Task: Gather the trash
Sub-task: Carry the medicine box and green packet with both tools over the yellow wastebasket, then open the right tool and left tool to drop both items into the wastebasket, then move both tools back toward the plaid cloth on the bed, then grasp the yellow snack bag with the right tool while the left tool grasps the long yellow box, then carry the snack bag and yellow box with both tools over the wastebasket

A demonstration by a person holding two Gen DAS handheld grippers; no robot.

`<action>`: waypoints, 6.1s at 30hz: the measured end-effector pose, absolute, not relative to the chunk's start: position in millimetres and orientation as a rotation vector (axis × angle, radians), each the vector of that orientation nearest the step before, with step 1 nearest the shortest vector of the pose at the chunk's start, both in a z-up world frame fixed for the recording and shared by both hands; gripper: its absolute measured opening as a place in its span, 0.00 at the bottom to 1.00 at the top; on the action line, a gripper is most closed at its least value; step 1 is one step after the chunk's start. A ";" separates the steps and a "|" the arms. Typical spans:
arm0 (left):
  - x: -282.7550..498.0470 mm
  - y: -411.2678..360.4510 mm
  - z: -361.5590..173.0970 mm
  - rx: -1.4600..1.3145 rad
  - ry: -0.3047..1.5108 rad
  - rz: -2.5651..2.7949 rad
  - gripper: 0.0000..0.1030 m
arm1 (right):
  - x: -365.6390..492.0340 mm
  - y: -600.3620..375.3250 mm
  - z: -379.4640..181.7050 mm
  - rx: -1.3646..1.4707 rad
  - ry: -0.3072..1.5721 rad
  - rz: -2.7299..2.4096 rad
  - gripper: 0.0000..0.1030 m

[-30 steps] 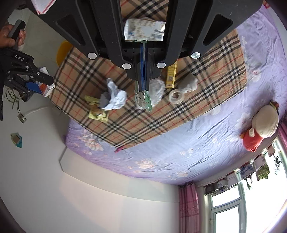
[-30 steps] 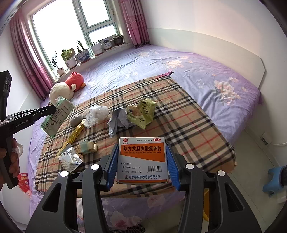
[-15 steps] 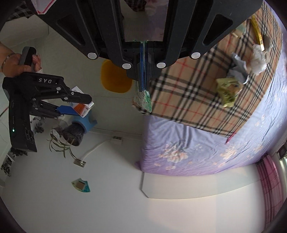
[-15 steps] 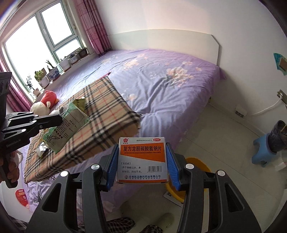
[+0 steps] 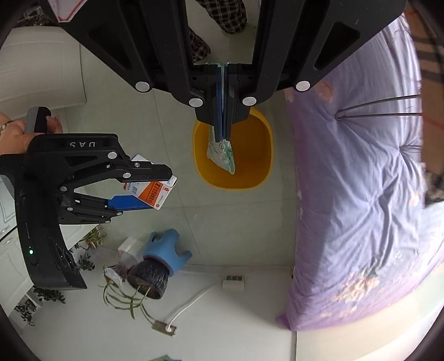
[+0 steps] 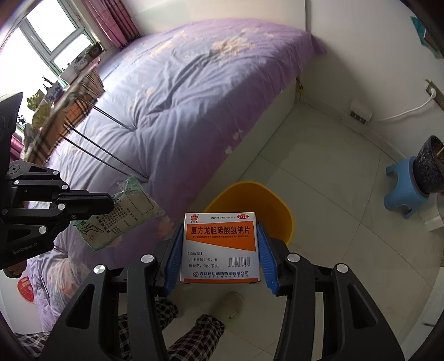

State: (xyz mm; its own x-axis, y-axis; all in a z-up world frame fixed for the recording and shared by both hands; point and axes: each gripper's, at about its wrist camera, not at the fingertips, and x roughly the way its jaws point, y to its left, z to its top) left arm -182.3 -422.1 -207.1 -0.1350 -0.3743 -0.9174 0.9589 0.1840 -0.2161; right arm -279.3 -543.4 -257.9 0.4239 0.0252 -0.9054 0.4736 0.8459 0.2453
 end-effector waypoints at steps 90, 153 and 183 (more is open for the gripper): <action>-19.1 -15.9 -104.6 0.032 1.091 -0.251 0.70 | -101.0 -292.2 -82.6 0.203 0.909 0.059 0.72; 61.1 -5.8 -128.7 0.114 1.074 -0.389 0.17 | 31.2 -308.2 -127.5 0.329 0.974 -0.107 0.24; -29.1 -160.9 -62.3 0.278 1.001 -0.859 0.17 | -141.9 -383.1 -89.4 0.564 0.841 -0.195 0.24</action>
State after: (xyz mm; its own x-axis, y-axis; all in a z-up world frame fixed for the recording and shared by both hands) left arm -29.1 -160.9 -62.3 0.2539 -0.5024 -0.8265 0.7410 0.6503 -0.1676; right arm -141.9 -383.1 -89.4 0.6591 0.0548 -0.7500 0.3791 0.8372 0.3943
